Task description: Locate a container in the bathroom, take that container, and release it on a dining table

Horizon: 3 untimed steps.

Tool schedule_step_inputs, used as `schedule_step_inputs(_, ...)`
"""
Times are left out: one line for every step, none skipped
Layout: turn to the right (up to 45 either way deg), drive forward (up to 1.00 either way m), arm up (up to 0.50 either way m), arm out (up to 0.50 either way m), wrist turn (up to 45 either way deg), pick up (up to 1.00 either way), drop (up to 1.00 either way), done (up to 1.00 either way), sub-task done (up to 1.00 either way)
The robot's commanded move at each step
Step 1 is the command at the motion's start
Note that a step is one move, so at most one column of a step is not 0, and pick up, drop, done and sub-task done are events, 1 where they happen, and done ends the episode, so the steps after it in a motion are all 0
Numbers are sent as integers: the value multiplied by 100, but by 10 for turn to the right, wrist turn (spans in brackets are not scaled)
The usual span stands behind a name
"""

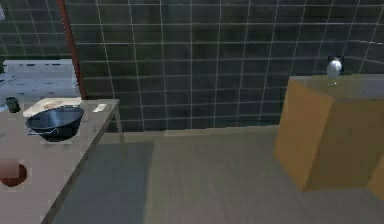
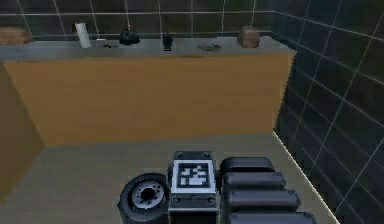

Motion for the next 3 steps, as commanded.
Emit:
schedule_step_inputs(-30, 0, 0, 0, 0, 0, 0, 0, 0)
schedule_step_inputs(0, 100, 0, 0, 0, 0, 0, 0, 0)
schedule_step_inputs(450, 0, 0, 0, 0, 0, 0, 0, 0)
